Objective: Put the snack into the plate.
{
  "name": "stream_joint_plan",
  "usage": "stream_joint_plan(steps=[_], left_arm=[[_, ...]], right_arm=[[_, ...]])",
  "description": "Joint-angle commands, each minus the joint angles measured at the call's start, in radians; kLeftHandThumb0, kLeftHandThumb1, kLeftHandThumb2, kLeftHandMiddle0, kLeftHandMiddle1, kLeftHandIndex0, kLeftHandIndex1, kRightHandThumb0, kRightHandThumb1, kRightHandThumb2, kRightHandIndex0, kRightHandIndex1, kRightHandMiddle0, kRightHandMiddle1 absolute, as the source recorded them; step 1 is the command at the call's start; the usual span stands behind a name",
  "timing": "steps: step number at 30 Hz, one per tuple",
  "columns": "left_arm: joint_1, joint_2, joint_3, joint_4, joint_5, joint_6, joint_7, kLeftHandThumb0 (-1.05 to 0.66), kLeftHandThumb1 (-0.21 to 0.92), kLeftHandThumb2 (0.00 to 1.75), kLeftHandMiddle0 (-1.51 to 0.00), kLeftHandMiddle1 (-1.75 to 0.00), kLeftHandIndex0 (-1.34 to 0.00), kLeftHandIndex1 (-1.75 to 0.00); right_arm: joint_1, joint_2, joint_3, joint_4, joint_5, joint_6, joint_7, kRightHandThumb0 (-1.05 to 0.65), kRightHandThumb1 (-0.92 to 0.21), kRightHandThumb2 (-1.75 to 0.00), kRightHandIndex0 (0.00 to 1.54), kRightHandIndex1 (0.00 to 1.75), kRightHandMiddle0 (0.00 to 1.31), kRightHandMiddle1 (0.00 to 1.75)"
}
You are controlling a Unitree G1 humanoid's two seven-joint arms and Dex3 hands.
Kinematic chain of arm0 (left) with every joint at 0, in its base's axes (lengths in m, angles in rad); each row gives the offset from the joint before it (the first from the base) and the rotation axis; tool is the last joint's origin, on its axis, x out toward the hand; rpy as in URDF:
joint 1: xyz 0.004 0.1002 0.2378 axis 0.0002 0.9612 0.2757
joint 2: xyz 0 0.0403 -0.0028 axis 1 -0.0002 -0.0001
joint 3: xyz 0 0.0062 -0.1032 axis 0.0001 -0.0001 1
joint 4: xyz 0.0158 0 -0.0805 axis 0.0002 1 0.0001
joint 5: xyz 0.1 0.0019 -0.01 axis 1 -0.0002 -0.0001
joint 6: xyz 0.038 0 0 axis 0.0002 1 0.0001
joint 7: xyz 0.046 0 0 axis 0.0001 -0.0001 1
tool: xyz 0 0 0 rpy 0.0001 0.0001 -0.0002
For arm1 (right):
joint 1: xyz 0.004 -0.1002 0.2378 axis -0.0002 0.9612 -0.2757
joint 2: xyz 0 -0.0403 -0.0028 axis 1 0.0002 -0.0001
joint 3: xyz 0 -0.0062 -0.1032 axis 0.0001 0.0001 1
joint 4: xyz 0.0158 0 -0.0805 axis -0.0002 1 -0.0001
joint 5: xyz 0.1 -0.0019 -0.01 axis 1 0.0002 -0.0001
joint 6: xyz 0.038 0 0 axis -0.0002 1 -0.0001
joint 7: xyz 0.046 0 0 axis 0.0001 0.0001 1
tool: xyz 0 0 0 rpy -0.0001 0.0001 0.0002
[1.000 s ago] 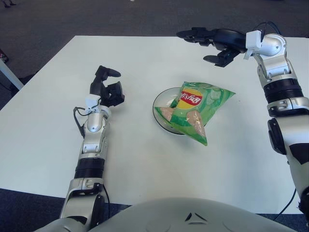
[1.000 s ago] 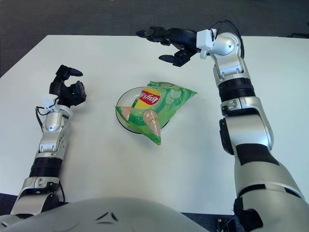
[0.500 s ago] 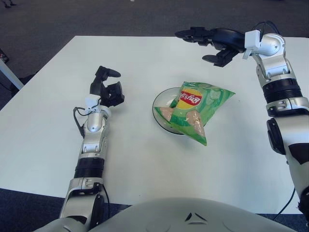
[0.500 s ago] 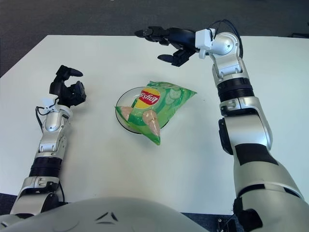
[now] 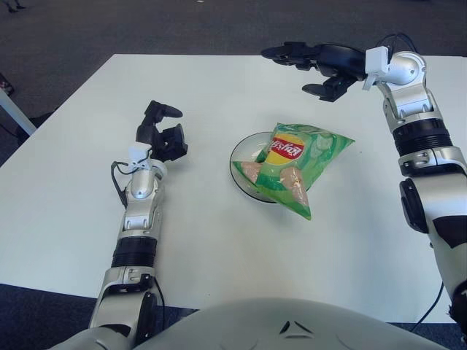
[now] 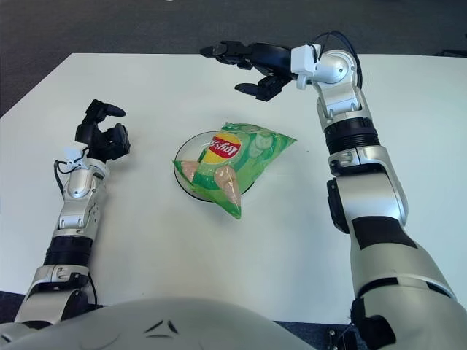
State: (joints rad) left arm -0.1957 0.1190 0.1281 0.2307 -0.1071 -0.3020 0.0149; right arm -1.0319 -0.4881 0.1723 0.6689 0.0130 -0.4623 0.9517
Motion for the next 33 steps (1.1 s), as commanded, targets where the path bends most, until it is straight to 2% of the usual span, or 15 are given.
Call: stream_joint_plan(steps=[1,26,27,28,29,30,31,33], left_arm=[[0.148,-0.065,-0.007,0.118,-0.004,-0.016,-0.006,-0.41,0.53,1.05,-1.35,-1.75,-0.44,-1.75],[0.155,-0.066,-0.001,0.103,0.002,-0.003,0.009,-0.41,0.54,1.04,-1.33,-1.75,-0.43,-1.75],[0.155,-0.065,0.0,0.103,0.003,-0.002,0.01,-0.41,0.54,1.04,-1.33,-1.75,-0.43,-1.75],[0.155,-0.065,0.0,0.102,0.004,-0.001,0.01,-0.41,0.54,1.04,-1.33,-1.75,-0.43,-1.75],[0.155,-0.064,0.0,0.101,0.005,-0.001,0.011,-0.41,0.54,1.04,-1.33,-1.75,-0.43,-1.75],[0.155,-0.064,0.0,0.101,0.005,0.0,0.011,-0.41,0.54,1.04,-1.33,-1.75,-0.43,-1.75],[0.156,-0.063,0.0,0.1,0.005,0.0,0.01,-0.41,0.54,1.04,-1.33,-1.75,-0.43,-1.75],[0.156,-0.062,0.0,0.098,0.006,0.001,0.01,-0.41,0.54,1.04,-1.33,-1.75,-0.43,-1.75]], right_arm=[[-0.016,0.008,-0.008,0.002,-0.01,0.002,-0.01,-0.9,-0.92,-0.79,0.0,0.0,0.0,0.17],[-0.012,0.013,-0.004,0.0,-0.015,0.001,-0.017,-0.9,-0.92,-0.79,0.0,0.0,0.0,0.17],[0.181,0.035,-0.167,-0.049,0.022,0.171,-0.287,-0.9,-0.92,-0.79,0.0,0.0,0.0,0.17],[0.326,0.051,-0.289,-0.086,0.05,0.298,-0.489,-0.72,-0.87,-0.8,0.09,0.29,0.06,0.49],[0.423,0.063,-0.372,-0.113,0.067,0.383,-0.626,-0.47,-0.78,-0.82,0.22,0.71,0.15,0.94],[0.473,0.07,-0.414,-0.131,0.074,0.43,-0.697,-0.3,-0.72,-0.84,0.31,0.98,0.21,1.23],[0.471,0.07,-0.415,-0.129,0.071,0.425,-0.706,-0.19,-0.67,-0.86,0.38,1.15,0.25,1.42],[0.467,0.069,-0.416,-0.128,0.068,0.424,-0.719,-0.13,-0.64,-0.88,0.42,1.26,0.28,1.53]])
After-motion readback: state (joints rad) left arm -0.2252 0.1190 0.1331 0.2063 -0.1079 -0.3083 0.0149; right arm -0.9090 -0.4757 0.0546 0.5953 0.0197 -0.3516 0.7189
